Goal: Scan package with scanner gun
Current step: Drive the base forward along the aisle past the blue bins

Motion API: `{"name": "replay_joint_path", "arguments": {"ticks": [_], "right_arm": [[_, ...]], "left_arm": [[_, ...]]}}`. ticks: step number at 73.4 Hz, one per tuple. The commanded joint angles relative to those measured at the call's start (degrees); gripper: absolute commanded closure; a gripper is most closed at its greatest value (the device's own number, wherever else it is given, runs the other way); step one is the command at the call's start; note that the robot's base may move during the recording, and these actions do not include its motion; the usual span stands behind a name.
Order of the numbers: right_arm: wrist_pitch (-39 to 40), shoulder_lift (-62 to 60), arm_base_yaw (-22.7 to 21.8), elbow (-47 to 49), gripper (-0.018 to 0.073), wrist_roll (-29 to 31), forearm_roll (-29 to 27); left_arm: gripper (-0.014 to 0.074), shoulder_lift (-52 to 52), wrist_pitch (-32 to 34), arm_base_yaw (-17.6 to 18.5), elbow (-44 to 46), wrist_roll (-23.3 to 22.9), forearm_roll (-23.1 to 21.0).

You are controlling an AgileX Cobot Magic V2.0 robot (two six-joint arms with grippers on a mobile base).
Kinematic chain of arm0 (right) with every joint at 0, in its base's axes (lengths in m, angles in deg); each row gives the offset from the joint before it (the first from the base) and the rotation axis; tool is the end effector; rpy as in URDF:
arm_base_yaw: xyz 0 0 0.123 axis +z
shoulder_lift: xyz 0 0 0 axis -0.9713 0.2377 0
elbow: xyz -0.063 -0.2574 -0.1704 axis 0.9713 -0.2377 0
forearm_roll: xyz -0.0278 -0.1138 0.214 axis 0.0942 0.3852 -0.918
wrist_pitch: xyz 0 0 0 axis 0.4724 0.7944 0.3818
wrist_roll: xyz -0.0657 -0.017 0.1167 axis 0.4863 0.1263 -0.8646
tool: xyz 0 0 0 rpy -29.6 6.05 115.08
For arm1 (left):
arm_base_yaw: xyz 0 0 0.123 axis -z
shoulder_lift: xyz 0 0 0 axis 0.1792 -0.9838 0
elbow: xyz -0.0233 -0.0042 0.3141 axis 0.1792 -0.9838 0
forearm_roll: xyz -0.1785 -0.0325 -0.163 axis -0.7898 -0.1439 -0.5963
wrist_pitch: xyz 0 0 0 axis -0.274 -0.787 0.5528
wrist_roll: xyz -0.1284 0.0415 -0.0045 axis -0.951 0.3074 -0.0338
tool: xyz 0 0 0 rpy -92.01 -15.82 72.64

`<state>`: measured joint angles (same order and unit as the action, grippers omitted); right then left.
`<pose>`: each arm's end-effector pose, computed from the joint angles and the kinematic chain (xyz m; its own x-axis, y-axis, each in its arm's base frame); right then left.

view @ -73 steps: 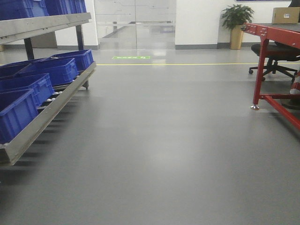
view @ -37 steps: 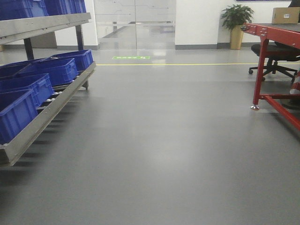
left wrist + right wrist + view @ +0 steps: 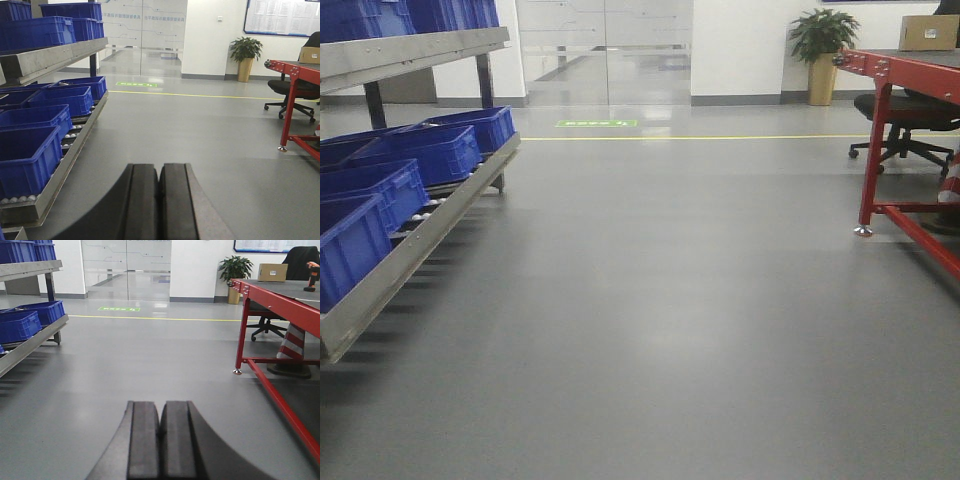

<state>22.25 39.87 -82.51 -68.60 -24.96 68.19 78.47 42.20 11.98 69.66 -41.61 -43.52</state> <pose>0.0622 -0.0056 0.2049 0.0016 0.0463 -0.9989 0.0998 0.9939 0.0462 0.0624 -0.0018 0.2136 0.0617 -0.0196 -0.9979 0.0301 0.9994 -0.0178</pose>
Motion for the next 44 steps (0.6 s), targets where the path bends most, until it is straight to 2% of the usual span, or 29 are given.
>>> {"name": "replay_joint_path", "arguments": {"ticks": [1,44], "right_arm": [[0.86,-0.09,0.16,0.02,0.0728,0.33,0.38],[0.86,-0.09,0.16,0.02,0.0728,0.33,0.38]], "left_arm": [[0.0708,0.18,0.81,0.30,0.09,-0.20,0.00],[0.0708,0.18,0.81,0.30,0.09,-0.20,0.00]]}}
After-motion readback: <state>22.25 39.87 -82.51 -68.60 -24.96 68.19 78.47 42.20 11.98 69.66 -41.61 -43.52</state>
